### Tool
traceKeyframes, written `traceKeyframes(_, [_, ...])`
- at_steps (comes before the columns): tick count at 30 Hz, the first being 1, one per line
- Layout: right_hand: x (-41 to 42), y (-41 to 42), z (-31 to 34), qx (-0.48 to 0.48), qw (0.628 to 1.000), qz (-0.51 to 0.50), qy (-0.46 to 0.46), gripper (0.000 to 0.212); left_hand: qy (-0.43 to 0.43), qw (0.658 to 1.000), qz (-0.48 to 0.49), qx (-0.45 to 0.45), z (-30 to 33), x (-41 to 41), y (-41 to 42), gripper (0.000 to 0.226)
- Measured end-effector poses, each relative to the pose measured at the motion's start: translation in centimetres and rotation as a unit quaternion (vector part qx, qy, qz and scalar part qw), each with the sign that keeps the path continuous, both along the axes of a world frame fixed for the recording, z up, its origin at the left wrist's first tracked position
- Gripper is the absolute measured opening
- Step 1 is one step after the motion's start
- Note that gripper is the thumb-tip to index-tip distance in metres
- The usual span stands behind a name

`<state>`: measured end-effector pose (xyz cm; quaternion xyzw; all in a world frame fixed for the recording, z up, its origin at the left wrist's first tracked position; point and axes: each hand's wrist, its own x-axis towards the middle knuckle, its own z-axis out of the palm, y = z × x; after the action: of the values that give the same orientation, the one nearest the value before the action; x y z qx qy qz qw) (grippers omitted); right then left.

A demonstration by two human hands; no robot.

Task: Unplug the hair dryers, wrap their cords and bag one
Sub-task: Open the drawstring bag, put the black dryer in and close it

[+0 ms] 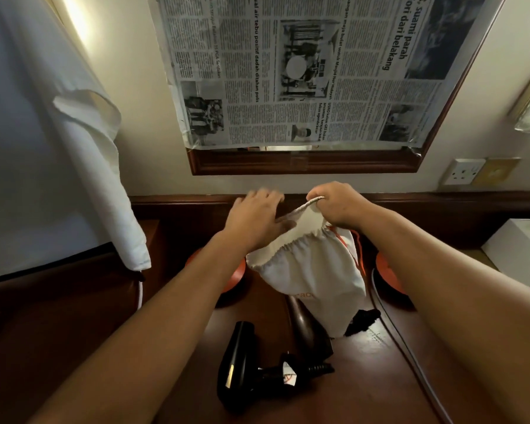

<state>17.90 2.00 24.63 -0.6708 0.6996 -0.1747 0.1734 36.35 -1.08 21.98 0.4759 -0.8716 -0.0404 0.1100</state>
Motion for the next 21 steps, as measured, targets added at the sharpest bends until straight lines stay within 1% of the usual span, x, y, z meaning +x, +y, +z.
traceKeyframes(1, [0.1, 0.0, 0.1, -0.003, 1.000, 0.003, 0.002, 0.034, -0.050, 0.998, 0.014, 0.036, -0.1, -0.1, -0.4, 0.041])
traceKeyframes(3, [-0.1, 0.1, -0.1, 0.013, 0.999, 0.005, 0.030, 0.033, -0.079, 0.996, 0.019, 0.020, -0.5, -0.1, -1.2, 0.039])
traceKeyframes(4, [-0.4, 0.1, -0.3, 0.025, 0.999, 0.005, 0.047, 0.032, -0.071, 0.997, 0.028, -0.005, -0.5, 0.1, -1.4, 0.038])
traceKeyframes(6, [-1.1, 0.2, -1.0, 0.039, 0.997, -0.001, 0.062, 0.029, -0.022, 0.998, 0.058, -0.026, -0.5, 0.7, -2.0, 0.033])
traceKeyframes(8, [-2.1, 0.5, -1.4, 0.047, 0.997, -0.011, 0.058, 0.027, -0.024, 0.996, 0.086, -0.027, -0.3, 1.8, -2.6, 0.029])
traceKeyframes(10, [-3.0, 0.8, -1.5, 0.063, 0.997, -0.018, 0.046, 0.027, -0.055, 0.993, 0.102, -0.008, -0.5, 3.0, -3.2, 0.027])
traceKeyframes(14, [-3.5, 1.2, -1.5, 0.075, 0.996, -0.022, 0.033, 0.029, -0.065, 0.992, 0.108, 0.029, -1.5, 4.5, -4.1, 0.024])
traceKeyframes(18, [-3.1, 1.2, -1.3, 0.079, 0.997, -0.006, 0.024, 0.029, -0.010, 0.987, 0.123, 0.100, -0.6, 4.7, -3.8, 0.029])
traceKeyframes(21, [-4.1, 1.4, -0.2, 0.081, 0.995, 0.010, 0.063, 0.030, 0.016, 0.981, 0.151, 0.124, 0.1, 5.9, -4.4, 0.027])
